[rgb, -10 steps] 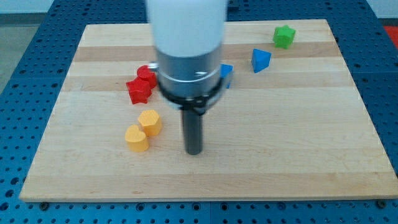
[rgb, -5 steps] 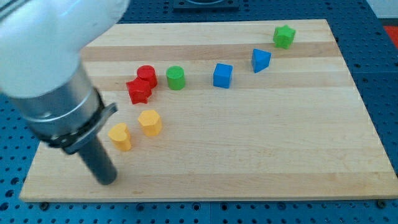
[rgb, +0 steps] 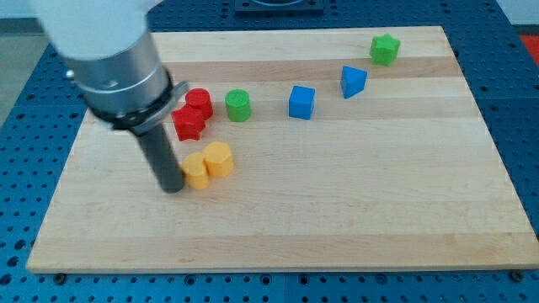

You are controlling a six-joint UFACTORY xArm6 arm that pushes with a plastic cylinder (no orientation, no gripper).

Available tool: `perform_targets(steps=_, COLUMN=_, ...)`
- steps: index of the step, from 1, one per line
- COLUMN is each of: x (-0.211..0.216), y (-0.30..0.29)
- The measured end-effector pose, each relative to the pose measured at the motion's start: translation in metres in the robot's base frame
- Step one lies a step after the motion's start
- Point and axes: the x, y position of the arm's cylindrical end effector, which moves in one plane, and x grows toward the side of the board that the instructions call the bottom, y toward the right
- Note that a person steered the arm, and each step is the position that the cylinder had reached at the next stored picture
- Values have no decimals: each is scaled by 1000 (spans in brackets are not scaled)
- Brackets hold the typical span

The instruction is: Push the yellow heart right to the green circle

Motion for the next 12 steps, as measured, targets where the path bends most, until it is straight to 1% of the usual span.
perform_targets(steps=1, x=-26, y=25)
perform_targets(steps=2, x=-31, y=30)
perform_targets(steps=3, x=-49, y=30)
perform_targets(steps=4, x=-97, y=31)
perform_targets(steps=5, x=-97, y=30)
perform_targets(steps=6, x=-58, y=10)
perform_targets(steps=7, x=-28, y=-4)
perform_targets(steps=8, x=-28, y=4)
perform_targets(steps=9, x=-93, y=79)
perform_targets(steps=11, x=-97, y=81)
perform_targets(steps=12, x=-94, y=73)
